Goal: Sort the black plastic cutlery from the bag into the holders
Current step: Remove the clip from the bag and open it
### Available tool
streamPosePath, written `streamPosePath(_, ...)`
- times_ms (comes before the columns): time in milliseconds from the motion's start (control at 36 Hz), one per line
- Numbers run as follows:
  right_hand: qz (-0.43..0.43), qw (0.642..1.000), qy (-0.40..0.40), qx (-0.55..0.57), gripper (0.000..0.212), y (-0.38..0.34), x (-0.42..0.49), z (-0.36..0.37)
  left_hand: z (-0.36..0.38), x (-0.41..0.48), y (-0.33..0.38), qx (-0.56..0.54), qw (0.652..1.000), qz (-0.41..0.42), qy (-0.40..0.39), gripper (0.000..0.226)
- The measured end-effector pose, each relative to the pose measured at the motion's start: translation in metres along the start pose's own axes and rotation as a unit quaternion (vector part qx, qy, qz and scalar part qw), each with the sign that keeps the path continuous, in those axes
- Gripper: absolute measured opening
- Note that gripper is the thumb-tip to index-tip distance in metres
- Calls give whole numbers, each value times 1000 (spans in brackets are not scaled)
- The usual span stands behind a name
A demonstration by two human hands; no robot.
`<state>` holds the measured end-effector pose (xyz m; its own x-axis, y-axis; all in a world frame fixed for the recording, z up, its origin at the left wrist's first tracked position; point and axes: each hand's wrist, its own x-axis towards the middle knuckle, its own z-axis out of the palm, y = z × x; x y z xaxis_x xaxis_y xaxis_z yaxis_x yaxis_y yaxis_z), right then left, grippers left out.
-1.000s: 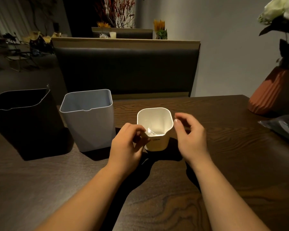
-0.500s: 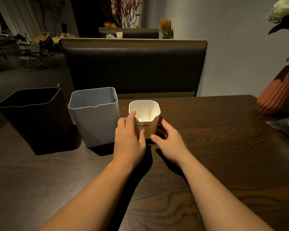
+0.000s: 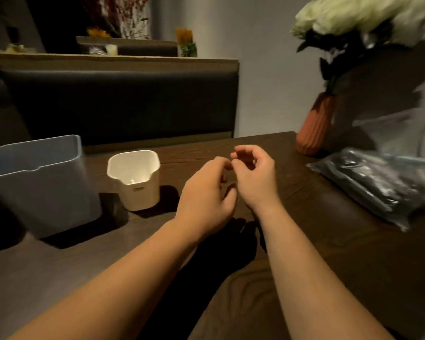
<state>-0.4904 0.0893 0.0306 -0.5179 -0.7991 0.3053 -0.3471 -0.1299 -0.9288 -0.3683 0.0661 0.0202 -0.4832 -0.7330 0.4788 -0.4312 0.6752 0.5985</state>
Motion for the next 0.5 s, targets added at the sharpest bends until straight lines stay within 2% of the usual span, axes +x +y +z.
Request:
streamPosePath(83,-12,992,71,-105,19,6,15,-56,40,23,35,-95,995,-30,-22,28)
streamPosePath(139,0,969,118,-218,20,18,24,-92,64,32,51,-147,987,-49,-41,26)
streamPosePath(222,54,873,165,-455,34,44,40,-137,92,36,64,-204,974,-82,-63,21)
streamPosePath(278,136,820,159,-533,56,62,49,-165,104,37,66,-226,966,-99,-76,18)
streamPosePath(333,219,791,150,-552,78,78,59,-192,112,37,63,-229,964,-113,-82,15)
streamPosePath(389,278,786,141,-534,90,92,66,-213,115,37,59,-230,961,-127,-84,14)
streamPosePath(444,302,790,127,-518,92,100,70,-221,116,38,54,-234,957,-146,-86,13)
streamPosePath(500,282,788,132,-532,80,102,69,-219,117,39,50,-238,953,-167,-84,11)
